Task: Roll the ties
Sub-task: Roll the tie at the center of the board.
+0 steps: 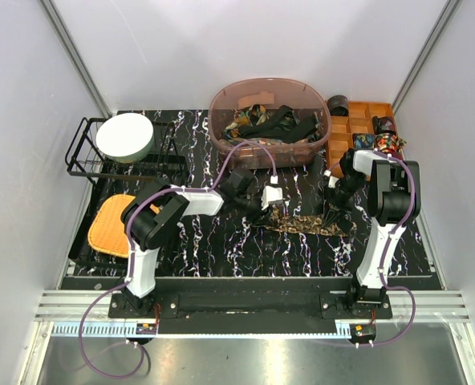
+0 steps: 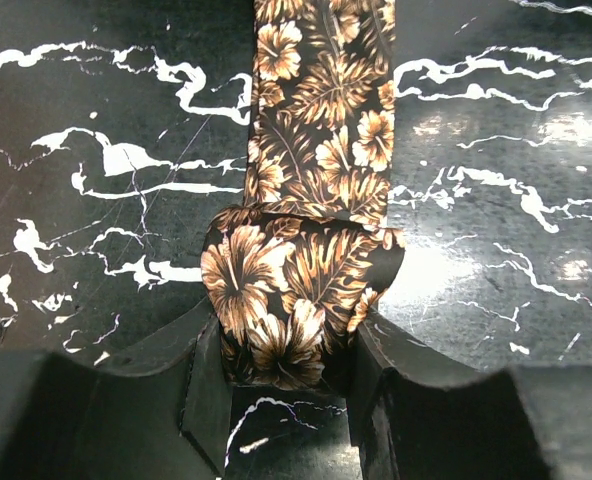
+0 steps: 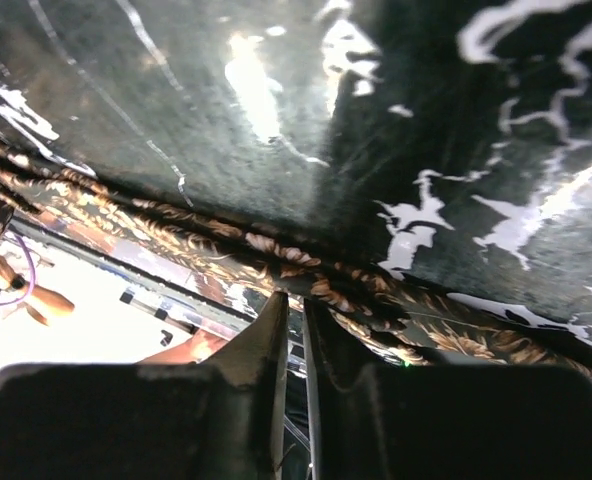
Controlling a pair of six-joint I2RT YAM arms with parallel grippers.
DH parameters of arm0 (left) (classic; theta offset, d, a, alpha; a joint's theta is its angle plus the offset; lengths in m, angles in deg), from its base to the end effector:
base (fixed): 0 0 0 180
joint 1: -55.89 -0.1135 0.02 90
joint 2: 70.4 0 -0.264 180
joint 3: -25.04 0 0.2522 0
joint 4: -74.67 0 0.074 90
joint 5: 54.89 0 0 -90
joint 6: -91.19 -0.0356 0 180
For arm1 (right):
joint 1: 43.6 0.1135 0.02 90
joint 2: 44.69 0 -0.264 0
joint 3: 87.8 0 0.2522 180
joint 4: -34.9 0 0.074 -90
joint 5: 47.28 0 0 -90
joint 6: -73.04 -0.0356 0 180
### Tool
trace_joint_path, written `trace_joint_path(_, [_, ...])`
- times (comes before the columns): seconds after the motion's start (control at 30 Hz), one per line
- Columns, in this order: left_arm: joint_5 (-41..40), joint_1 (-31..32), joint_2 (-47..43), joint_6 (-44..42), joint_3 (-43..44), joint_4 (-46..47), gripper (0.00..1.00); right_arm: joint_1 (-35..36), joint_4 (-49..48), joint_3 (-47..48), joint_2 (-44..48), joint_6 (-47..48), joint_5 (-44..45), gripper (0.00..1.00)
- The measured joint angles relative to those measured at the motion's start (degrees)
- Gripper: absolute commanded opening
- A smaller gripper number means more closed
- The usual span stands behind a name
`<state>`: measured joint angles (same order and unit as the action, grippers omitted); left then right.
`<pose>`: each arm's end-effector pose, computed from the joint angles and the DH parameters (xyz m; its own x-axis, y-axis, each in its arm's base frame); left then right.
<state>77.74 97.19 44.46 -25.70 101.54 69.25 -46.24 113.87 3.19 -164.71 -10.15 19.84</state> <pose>0.2854 -0.2828 0.1272 -0.0778 0.5113 -0.8559 0.9958 -0.0014 -0.0914 0.3399 -0.0018 0.1181 -0.9626 -0.0650 0.2630 0.0487 0.9135 0.4038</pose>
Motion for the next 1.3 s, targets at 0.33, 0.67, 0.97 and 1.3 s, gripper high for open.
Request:
trace_joint_path(0.33, [-7.1, 2.6, -0.5, 0.4, 1.6, -3.0, 0.00, -2.8, -0.1, 2.8, 4.9, 3.9, -5.1, 0.41])
trace_joint_path(0.67, [-7.9, 2.7, -0.5, 1.2, 1.6, -3.0, 0.00, -3.9, -3.4, 3.2, 5.7, 4.3, -5.0, 0.49])
trace_joint_path(0.97, [-8.0, 2.8, -0.5, 1.5, 1.6, -3.0, 0.00, -3.9, -7.8, 2.0, 3.2, 4.6, -3.0, 0.45])
trace_joint_path(1.3, [-8.2, 2.8, -0.5, 1.9, 1.8, -3.3, 0.00, -3.9, -7.3, 2.0, 3.2, 5.2, -3.0, 0.11])
